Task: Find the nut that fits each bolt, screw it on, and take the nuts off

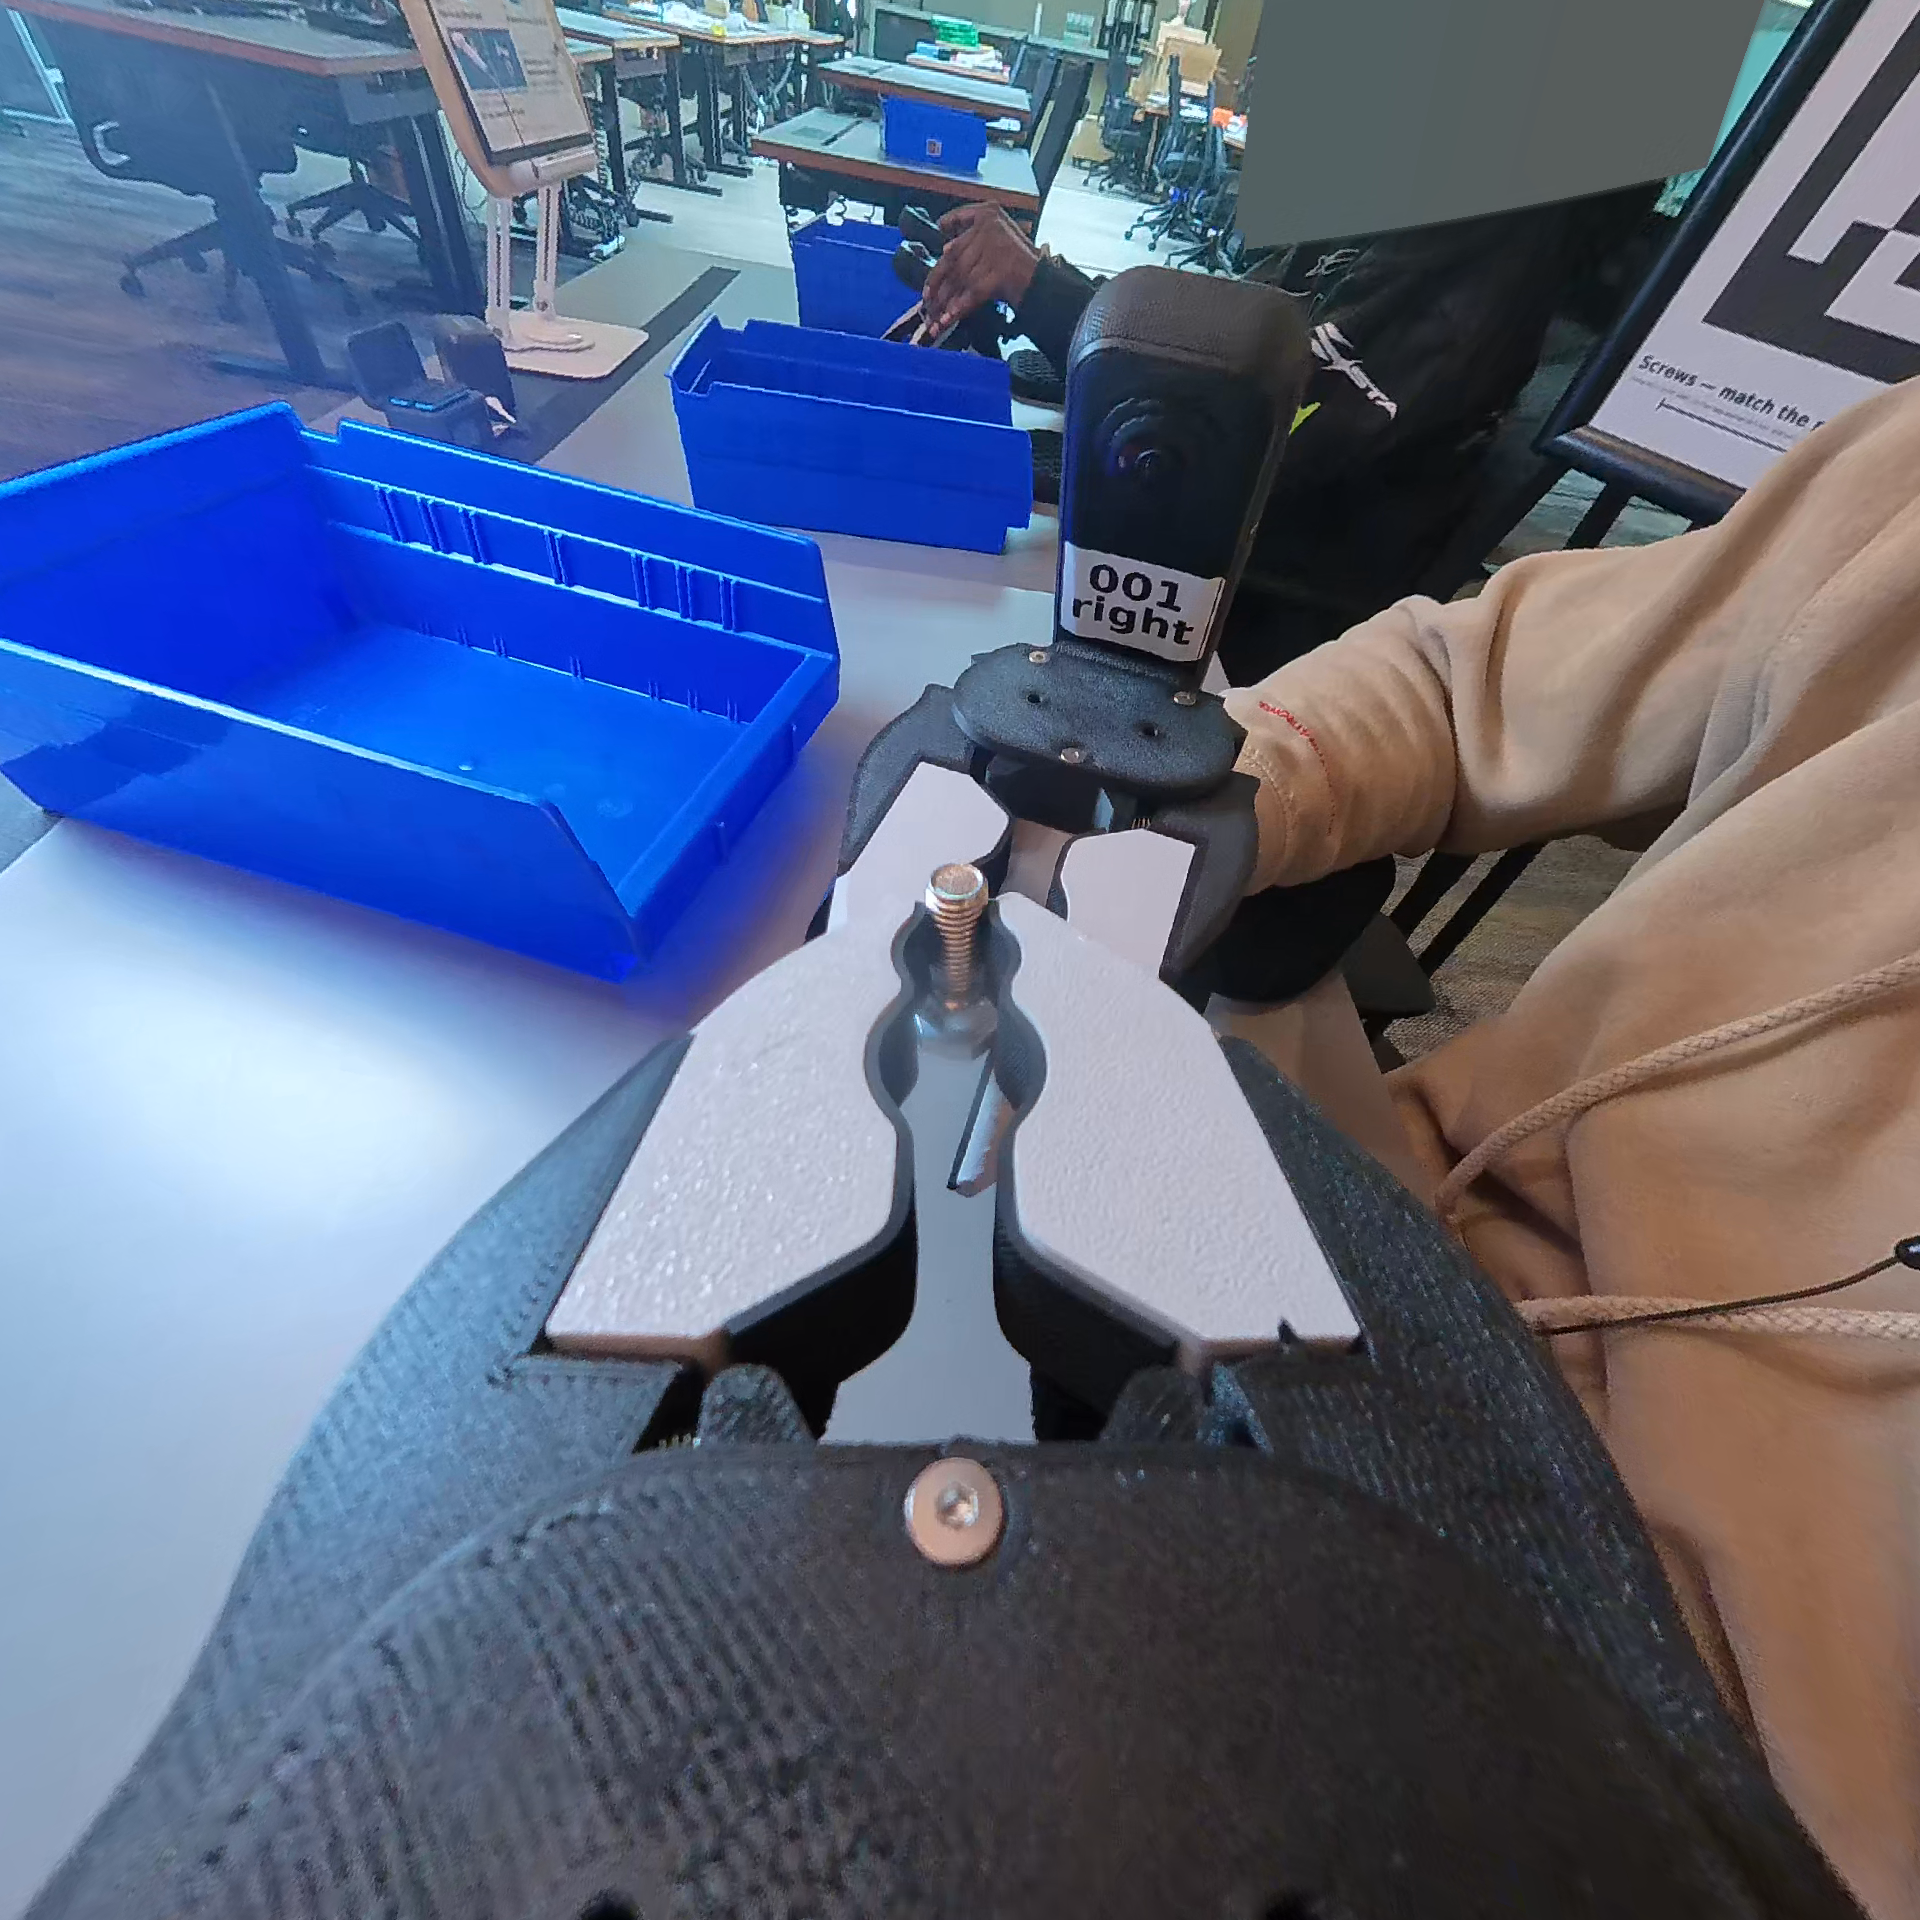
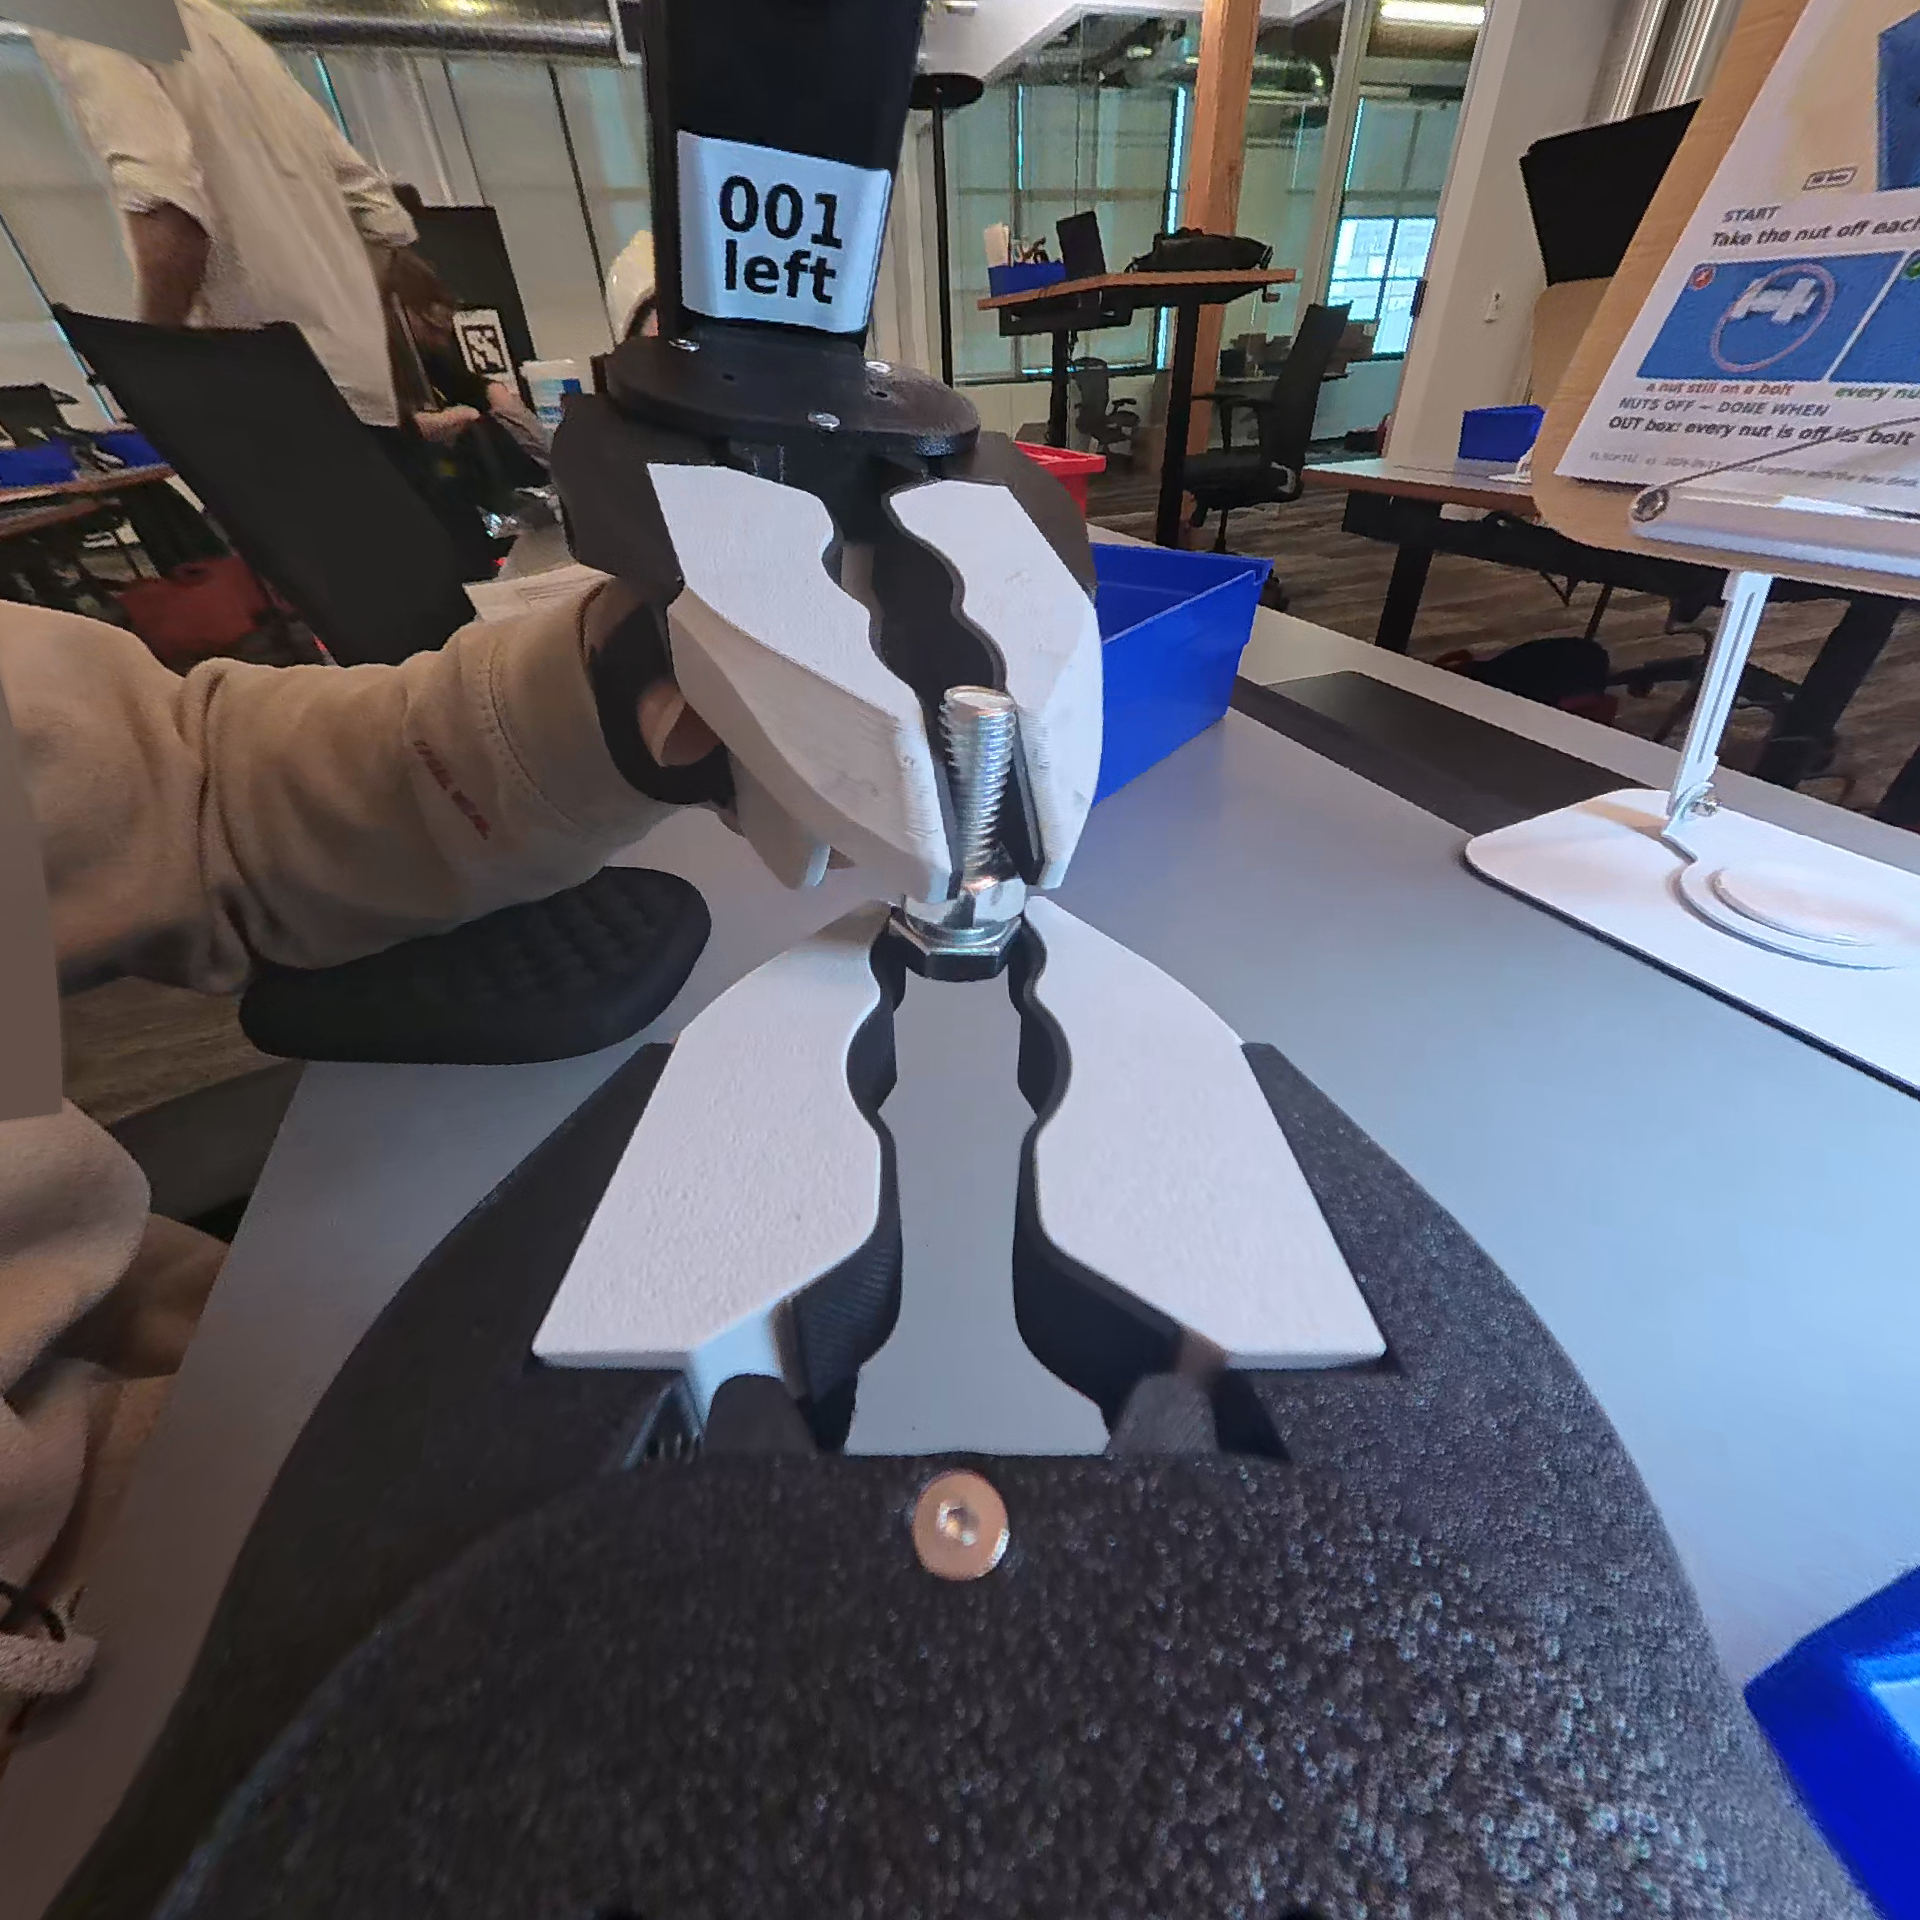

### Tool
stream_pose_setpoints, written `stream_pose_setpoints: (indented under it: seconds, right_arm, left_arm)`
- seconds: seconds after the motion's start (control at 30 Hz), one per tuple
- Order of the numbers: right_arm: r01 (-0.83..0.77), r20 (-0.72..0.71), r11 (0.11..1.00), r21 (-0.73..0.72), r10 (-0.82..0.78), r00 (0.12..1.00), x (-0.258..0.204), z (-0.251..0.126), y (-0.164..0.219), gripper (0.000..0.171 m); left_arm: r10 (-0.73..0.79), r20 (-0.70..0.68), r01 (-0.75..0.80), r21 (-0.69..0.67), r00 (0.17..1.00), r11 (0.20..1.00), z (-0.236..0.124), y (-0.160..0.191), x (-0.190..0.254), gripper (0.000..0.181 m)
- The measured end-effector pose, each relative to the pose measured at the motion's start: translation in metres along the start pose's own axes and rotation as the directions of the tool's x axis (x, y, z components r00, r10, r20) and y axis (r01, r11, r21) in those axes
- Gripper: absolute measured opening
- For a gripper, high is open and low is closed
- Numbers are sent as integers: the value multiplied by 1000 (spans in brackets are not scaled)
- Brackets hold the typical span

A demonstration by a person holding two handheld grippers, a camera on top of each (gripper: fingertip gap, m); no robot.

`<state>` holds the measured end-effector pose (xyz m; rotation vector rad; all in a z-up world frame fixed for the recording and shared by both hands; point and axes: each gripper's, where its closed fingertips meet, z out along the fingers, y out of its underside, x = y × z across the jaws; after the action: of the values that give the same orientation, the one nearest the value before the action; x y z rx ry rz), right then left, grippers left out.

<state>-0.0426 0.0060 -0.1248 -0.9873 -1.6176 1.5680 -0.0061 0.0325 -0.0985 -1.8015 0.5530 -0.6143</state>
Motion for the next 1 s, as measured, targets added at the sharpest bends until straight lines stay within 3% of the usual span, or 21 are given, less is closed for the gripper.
stream_pose_setpoints:
  seconds: [0.77,0.9,1.0]
  right_arm:
    - [-7,-4,1000,-3,7,1000,1,-1,-1,17]
    - [-24,-8,1000,2,24,1000,5,-5,-1,17]
    - [-29,2,1000,8,29,1000,5,-5,-2,17]
  left_arm:
    - [5,11,-5,12,1000,1000,0,0,0,10]
    - [-29,25,26,92,999,995,-13,-7,-1,29]
    - [-13,60,11,48,998,999,-10,8,-1,36]
